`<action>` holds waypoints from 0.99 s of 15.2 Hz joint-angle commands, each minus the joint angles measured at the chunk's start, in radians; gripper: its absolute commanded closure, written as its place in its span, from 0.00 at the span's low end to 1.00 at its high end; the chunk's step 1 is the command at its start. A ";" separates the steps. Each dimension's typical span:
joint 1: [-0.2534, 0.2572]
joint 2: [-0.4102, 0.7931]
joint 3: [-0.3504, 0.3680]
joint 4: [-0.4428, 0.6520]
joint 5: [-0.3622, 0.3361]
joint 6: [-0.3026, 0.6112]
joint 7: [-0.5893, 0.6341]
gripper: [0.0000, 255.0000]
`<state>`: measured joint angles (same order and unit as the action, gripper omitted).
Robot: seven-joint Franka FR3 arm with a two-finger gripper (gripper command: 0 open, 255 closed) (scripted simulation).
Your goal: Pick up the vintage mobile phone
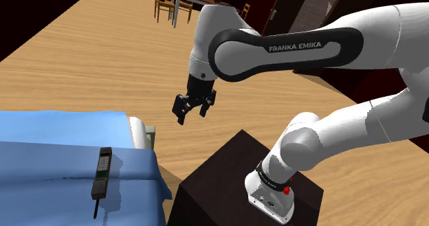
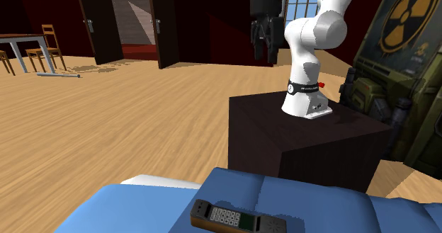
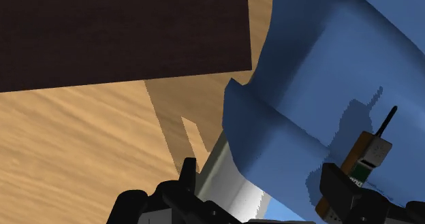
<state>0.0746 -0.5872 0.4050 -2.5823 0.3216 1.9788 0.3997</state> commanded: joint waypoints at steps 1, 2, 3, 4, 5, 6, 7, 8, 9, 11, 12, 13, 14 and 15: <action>-0.005 0.065 0.051 0.011 0.011 0.067 0.063 0.00; -0.009 0.099 0.077 0.018 0.013 0.099 0.095 0.00; -0.014 0.135 0.103 0.027 0.011 0.131 0.129 0.00; -0.020 0.173 0.129 0.037 0.007 0.163 0.164 0.00; -0.028 0.212 0.155 0.049 -0.001 0.194 0.200 0.00; -0.036 0.254 0.181 0.062 -0.013 0.225 0.239 0.00; -0.046 0.297 0.207 0.077 -0.029 0.256 0.279 0.00; -0.055 0.342 0.231 0.093 -0.051 0.286 0.323 0.00; -0.066 0.388 0.255 0.110 -0.079 0.315 0.370 0.00; -0.086 0.488 0.298 0.150 -0.154 0.367 0.474 0.00; -0.092 0.541 0.313 0.172 -0.201 0.391 0.532 0.00; -0.093 0.596 0.323 0.196 -0.254 0.411 0.593 0.00; -0.089 0.651 0.326 0.222 -0.311 0.428 0.655 0.00; -0.079 0.705 0.322 0.249 -0.369 0.441 0.718 0.00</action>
<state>-0.0091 0.0663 0.7249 -2.3574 0.0107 2.4043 1.0516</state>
